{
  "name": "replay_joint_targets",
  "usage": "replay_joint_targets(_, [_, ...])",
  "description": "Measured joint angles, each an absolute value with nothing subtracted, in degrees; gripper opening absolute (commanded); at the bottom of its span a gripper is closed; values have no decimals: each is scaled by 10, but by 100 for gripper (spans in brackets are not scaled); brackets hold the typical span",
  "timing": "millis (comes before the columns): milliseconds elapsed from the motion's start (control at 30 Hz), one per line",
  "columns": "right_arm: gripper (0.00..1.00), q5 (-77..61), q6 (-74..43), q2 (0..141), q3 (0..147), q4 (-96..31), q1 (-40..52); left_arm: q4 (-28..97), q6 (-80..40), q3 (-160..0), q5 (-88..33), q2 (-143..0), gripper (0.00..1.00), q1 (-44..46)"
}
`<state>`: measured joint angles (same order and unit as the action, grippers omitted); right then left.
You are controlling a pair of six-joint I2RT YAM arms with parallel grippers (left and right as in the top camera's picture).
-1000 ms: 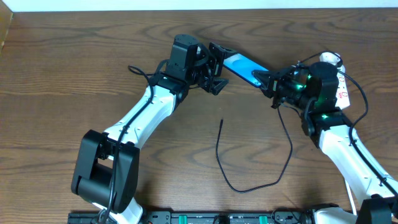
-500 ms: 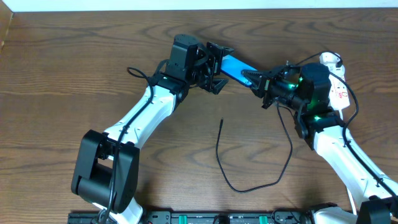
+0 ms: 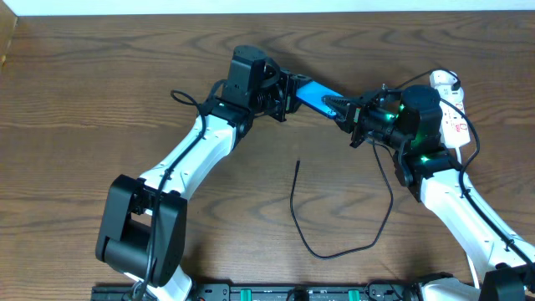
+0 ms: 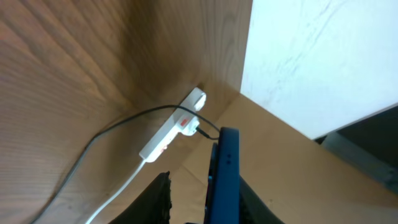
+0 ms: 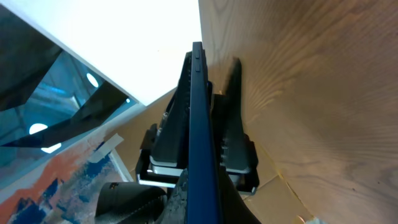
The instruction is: Plug charger to phone and switch on socket
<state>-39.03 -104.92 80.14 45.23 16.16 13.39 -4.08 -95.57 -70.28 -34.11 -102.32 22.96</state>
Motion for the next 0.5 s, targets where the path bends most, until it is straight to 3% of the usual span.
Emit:
replay_joint_targets(33, [1,-391,-1049,801,452,161,134,-43,-957,-703,-341,-1023,12,229])
replay_joint_targets(100, [1,-390,-1052,801,452,159,136,-48,-957,-703,-341,-1023,8,229])
replay_joint_targets(433, [2,-381,-1082,801,452,163,138,-61,-945,-703,-339,-1023,8,229])
replay_joint_targets(467, [6,-381,-1082,801,452,163,138,-61,-945,-703,-339,-1023,7,229])
replay_joint_targets(500, [16,-381,-1082,801,452,163,138,-61,-945,-703,-339,-1023,7,229])
